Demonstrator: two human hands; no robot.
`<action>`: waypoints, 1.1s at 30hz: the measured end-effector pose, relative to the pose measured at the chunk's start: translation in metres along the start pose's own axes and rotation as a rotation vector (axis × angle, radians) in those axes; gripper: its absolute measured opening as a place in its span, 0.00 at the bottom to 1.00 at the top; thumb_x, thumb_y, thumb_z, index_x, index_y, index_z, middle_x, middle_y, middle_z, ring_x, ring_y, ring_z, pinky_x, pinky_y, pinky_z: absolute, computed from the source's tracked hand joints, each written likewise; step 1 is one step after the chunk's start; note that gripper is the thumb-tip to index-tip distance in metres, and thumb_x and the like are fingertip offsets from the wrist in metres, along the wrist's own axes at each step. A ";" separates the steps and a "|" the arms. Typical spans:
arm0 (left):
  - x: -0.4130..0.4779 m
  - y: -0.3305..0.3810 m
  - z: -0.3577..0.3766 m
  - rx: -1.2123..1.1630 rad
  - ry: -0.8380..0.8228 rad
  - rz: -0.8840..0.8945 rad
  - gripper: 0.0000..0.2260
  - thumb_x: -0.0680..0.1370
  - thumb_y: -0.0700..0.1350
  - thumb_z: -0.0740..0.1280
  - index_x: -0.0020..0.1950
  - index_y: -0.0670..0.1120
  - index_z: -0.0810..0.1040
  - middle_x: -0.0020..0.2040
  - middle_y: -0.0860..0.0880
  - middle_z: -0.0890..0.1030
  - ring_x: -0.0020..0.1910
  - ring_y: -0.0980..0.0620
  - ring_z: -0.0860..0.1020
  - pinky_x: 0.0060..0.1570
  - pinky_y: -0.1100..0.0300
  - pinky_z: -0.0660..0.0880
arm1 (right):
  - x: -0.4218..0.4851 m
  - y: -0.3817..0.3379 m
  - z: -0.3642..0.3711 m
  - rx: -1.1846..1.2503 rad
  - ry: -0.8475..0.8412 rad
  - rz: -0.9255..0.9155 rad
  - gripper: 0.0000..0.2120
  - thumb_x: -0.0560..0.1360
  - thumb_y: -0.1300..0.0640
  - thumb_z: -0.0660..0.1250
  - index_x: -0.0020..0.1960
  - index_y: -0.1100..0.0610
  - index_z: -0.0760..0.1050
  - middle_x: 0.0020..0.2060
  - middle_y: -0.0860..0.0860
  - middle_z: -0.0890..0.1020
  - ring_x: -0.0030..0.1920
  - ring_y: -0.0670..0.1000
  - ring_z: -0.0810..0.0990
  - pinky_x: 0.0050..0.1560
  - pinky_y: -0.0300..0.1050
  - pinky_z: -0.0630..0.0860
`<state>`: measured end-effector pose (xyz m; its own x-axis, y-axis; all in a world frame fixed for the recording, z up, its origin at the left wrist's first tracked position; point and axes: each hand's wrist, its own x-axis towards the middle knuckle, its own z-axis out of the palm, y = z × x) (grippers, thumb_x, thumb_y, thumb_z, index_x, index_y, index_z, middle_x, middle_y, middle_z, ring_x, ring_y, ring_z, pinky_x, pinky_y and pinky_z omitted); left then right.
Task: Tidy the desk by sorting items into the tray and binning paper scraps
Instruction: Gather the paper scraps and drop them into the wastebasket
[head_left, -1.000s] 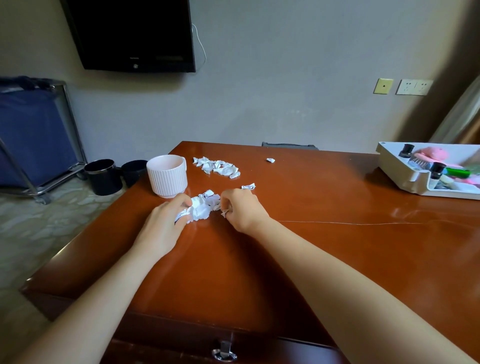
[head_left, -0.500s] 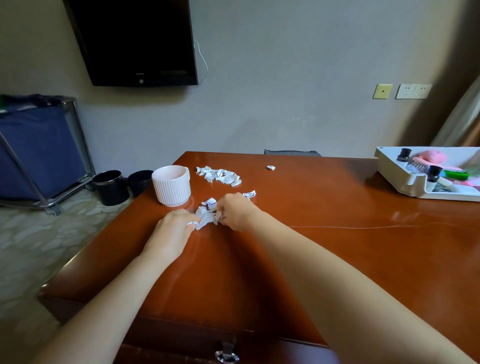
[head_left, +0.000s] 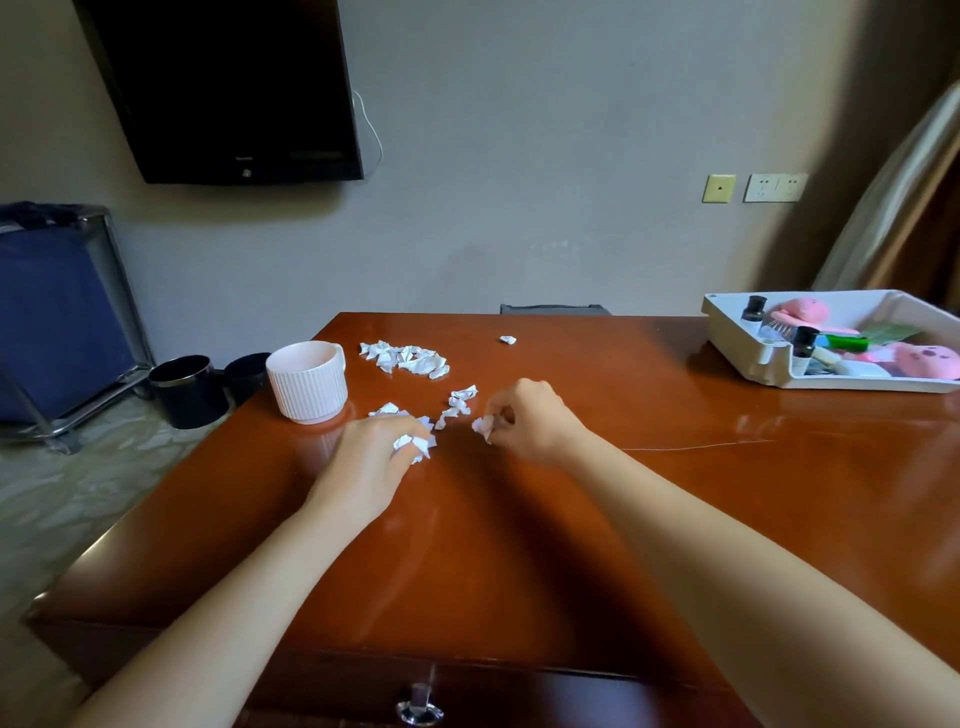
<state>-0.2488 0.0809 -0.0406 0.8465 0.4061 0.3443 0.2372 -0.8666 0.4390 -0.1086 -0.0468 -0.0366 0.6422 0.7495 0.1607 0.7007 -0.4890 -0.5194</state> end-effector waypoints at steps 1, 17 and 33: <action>0.000 0.007 0.001 -0.030 -0.007 0.003 0.09 0.76 0.41 0.68 0.54 0.47 0.82 0.54 0.48 0.83 0.55 0.49 0.79 0.52 0.60 0.75 | -0.006 0.003 -0.009 0.014 0.008 0.000 0.05 0.73 0.55 0.71 0.43 0.57 0.80 0.36 0.50 0.77 0.36 0.51 0.74 0.32 0.37 0.68; -0.035 0.182 0.046 -0.269 -0.238 0.347 0.07 0.77 0.42 0.65 0.46 0.54 0.79 0.46 0.55 0.78 0.48 0.54 0.78 0.41 0.67 0.76 | -0.179 0.067 -0.134 -0.147 0.133 0.169 0.10 0.73 0.55 0.70 0.34 0.49 0.74 0.33 0.46 0.78 0.32 0.45 0.77 0.29 0.32 0.71; -0.122 0.331 0.176 -0.486 -0.654 0.545 0.05 0.73 0.41 0.67 0.41 0.49 0.83 0.41 0.51 0.82 0.40 0.56 0.77 0.33 0.72 0.70 | -0.392 0.182 -0.151 -0.010 0.280 0.684 0.14 0.68 0.63 0.72 0.30 0.47 0.75 0.24 0.45 0.77 0.24 0.38 0.74 0.28 0.28 0.68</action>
<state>-0.1895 -0.3062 -0.0829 0.9135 -0.3826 0.1379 -0.3630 -0.6140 0.7009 -0.1865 -0.4967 -0.0676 0.9908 0.1346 0.0127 0.1175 -0.8112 -0.5729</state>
